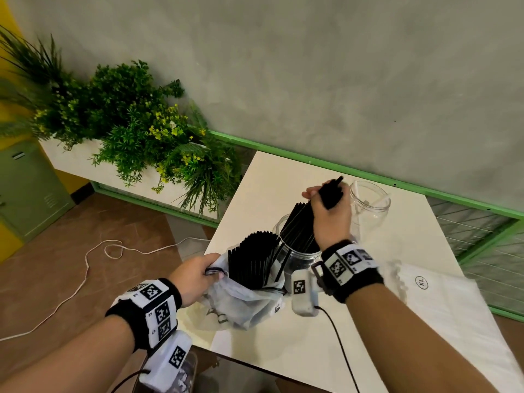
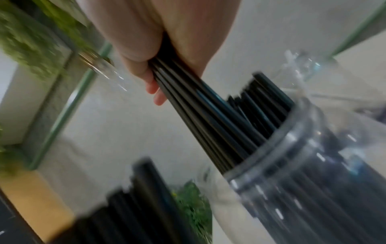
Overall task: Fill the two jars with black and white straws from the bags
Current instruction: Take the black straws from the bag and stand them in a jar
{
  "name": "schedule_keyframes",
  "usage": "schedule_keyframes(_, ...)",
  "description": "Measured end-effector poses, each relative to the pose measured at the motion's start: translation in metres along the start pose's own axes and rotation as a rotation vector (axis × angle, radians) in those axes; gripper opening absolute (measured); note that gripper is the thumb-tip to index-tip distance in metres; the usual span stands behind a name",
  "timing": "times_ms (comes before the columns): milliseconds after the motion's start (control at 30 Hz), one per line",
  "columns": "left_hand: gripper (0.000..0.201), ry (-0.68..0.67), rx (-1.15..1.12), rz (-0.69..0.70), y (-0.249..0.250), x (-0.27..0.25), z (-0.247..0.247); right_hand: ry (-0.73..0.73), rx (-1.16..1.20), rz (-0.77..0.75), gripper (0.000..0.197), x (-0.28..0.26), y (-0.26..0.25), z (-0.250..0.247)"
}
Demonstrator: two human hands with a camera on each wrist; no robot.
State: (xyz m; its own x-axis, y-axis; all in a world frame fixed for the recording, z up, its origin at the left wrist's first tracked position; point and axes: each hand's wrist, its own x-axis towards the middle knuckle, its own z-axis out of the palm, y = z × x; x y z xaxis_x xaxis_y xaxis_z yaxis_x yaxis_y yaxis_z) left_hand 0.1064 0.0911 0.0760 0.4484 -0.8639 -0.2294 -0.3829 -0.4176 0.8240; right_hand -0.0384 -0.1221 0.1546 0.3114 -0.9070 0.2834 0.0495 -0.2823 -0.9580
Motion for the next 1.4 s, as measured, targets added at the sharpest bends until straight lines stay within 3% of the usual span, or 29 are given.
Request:
schedule_keyframes(133,0.010,0.010,0.030,0.008,-0.006,0.000,0.000,-0.032,-0.189,0.093,0.017,-0.011,0.038,0.009)
schedule_keyframes(267,0.009,0.017,0.045,0.002,-0.008,-0.001,-0.004,-0.190,-0.388,0.116,0.026,-0.013,0.055,-0.001)
schedule_keyframes(367,0.012,0.027,0.039,-0.019,-0.009,-0.001,-0.006,-0.319,-0.392,0.119,0.020,-0.006,0.054,-0.006)
schedule_keyframes(467,0.016,0.035,0.067,-0.011,-0.011,0.000,-0.007,-0.342,-0.385,0.101,0.007,0.004,0.056,-0.010)
schedule_keyframes(633,0.016,0.037,0.051,-0.020,-0.012,0.000,-0.007,-0.369,-0.476,-0.092,0.034,0.005,0.052,-0.017)
schedule_keyframes(767,0.015,0.038,0.015,-0.030,-0.012,0.001,-0.007,-0.334,-0.450,-0.171,0.023,-0.005,0.056,-0.015)
schedule_keyframes(900,0.017,0.032,0.009,-0.027,-0.011,0.001,-0.008,-0.419,-0.651,-0.309,0.024,-0.011,0.066,-0.010)
schedule_keyframes(1033,0.013,0.044,0.072,0.010,-0.013,0.003,-0.009,-0.440,-0.701,-0.276,0.020,-0.005,0.065,-0.004)
schedule_keyframes(1167,0.016,0.054,0.095,0.015,-0.014,0.003,-0.010,-0.424,-0.687,-0.359,0.023,0.014,0.047,-0.001)
schedule_keyframes(1400,0.012,0.048,0.093,0.029,-0.012,0.003,-0.010,-0.704,-1.068,-0.563,0.039,0.025,0.059,-0.016)
